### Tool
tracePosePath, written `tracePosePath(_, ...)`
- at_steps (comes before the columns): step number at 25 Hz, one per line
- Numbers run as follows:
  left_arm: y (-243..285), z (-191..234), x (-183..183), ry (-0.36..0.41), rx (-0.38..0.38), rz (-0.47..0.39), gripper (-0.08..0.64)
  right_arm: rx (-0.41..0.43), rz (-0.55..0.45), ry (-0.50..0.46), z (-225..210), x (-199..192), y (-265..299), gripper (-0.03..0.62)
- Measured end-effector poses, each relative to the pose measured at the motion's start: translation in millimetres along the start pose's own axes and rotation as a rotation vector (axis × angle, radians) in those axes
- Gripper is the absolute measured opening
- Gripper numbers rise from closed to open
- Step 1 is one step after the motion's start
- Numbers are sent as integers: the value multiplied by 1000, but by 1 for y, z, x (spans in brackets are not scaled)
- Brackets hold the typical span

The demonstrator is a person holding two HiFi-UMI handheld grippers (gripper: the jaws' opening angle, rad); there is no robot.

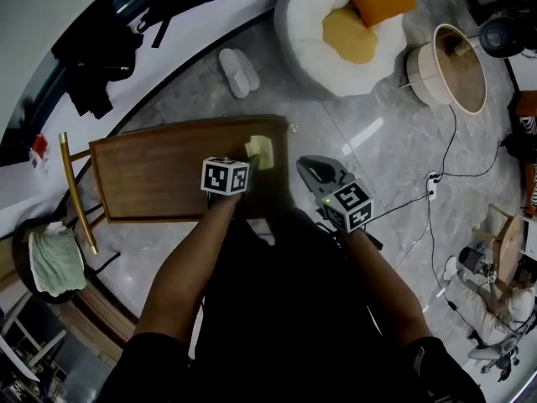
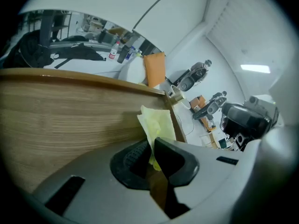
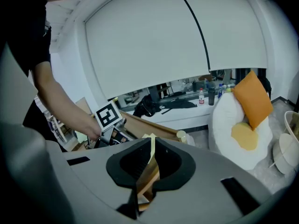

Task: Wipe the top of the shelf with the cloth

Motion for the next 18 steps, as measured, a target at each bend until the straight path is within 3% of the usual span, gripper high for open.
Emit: tracePosePath(18,-74,92,-46,-27,14,25,29,76,25,-55,72,66,92,29)
Point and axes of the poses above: the fingertips, and each gripper's own axes: y forward along the fingers, z to its left, x out of its top, the point moved 9 cm from there along -y, backward along the fingers, and after that the axes turned 10 degrees about z, right-handed, at the moved point
